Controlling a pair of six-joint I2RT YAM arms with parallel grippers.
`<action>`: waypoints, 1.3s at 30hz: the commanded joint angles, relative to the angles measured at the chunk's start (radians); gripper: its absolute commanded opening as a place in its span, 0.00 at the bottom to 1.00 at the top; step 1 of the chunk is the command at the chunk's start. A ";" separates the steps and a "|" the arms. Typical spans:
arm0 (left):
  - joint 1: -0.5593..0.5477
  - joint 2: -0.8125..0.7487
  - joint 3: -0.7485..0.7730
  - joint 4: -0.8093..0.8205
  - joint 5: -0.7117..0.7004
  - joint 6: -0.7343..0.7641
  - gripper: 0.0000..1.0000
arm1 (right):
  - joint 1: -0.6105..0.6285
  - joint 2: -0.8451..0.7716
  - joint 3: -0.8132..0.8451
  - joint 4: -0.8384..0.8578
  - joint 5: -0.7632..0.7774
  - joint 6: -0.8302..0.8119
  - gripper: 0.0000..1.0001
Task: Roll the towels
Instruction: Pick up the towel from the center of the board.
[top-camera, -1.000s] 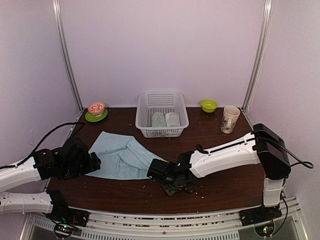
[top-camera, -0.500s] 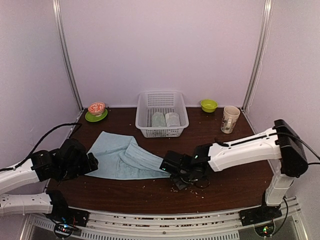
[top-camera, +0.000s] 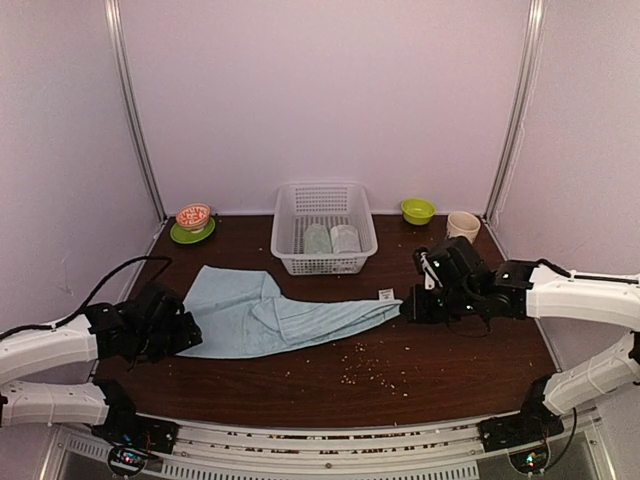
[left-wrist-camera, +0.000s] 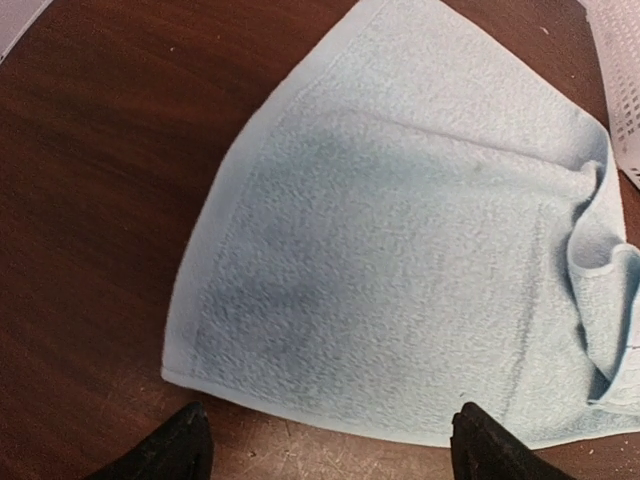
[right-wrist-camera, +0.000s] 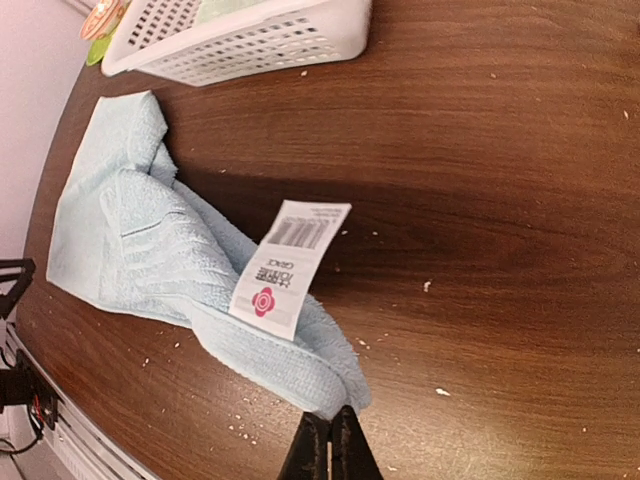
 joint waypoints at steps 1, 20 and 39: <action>0.039 0.026 -0.028 0.108 0.045 -0.001 0.84 | -0.065 -0.087 -0.078 0.080 -0.042 0.066 0.00; 0.135 0.265 -0.036 0.153 0.178 -0.059 0.67 | -0.119 -0.195 -0.185 0.059 -0.026 0.014 0.00; 0.003 0.384 -0.015 -0.046 0.283 -0.048 0.45 | -0.120 -0.229 -0.184 0.077 -0.024 0.020 0.00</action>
